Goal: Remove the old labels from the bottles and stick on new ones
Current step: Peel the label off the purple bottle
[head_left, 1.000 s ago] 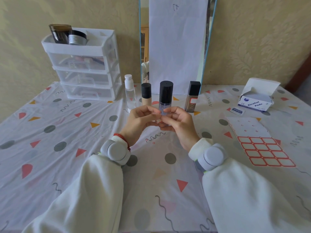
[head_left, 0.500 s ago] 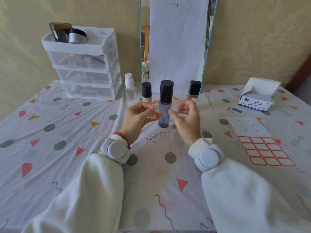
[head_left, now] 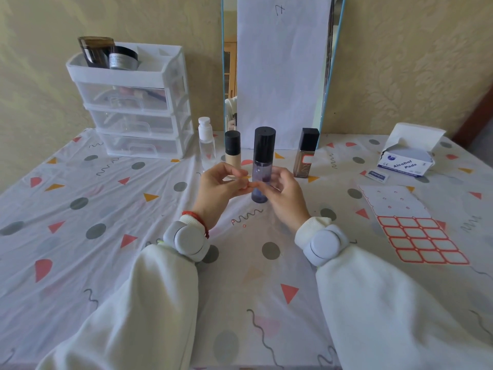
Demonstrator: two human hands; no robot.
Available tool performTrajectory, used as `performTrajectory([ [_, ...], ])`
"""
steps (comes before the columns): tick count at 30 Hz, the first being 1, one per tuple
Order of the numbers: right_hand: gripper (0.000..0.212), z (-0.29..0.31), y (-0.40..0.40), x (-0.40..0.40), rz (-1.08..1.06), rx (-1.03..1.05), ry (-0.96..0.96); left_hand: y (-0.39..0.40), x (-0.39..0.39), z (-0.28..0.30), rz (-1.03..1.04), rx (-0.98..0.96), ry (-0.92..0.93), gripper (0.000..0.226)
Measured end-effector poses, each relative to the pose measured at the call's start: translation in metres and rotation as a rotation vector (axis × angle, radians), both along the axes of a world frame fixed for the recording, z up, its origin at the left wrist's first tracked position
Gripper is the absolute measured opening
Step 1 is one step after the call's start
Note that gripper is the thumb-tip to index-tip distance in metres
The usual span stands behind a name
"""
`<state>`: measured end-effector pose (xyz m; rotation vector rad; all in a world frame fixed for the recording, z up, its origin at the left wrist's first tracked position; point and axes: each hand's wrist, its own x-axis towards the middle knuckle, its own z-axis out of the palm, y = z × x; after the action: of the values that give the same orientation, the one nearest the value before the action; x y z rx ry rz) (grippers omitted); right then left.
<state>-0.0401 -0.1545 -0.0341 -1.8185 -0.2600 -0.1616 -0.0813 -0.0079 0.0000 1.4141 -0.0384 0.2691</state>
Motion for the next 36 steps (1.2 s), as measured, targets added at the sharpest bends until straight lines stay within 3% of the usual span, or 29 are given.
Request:
performTrajectory([
  [3,0.034,0.002,-0.002,-0.002,-0.014,0.012,-0.019,0.0,0.002,-0.002,0.043,0.044,-0.002,0.007],
  [7,0.027,0.006,-0.005,-0.005,-0.021,0.044,-0.049,0.002,0.006,-0.006,0.109,0.084,0.036,0.013],
  [14,0.014,0.004,-0.003,-0.009,0.04,0.09,-0.008,0.001,0.004,-0.007,0.055,0.081,0.045,0.015],
  [21,0.016,0.005,-0.002,-0.011,0.047,0.156,0.034,0.003,0.004,-0.007,0.055,-0.03,0.044,0.016],
  [29,0.017,0.011,-0.005,-0.014,0.018,0.159,0.025,0.005,0.004,-0.002,0.093,0.004,0.006,0.021],
  [32,0.032,0.013,-0.009,-0.011,-0.035,0.188,0.035,0.005,0.003,-0.002,0.021,0.058,0.098,0.016],
  [36,0.033,0.013,-0.012,-0.008,-0.077,0.221,0.046,0.004,0.003,-0.004,-0.008,0.208,0.155,0.011],
])
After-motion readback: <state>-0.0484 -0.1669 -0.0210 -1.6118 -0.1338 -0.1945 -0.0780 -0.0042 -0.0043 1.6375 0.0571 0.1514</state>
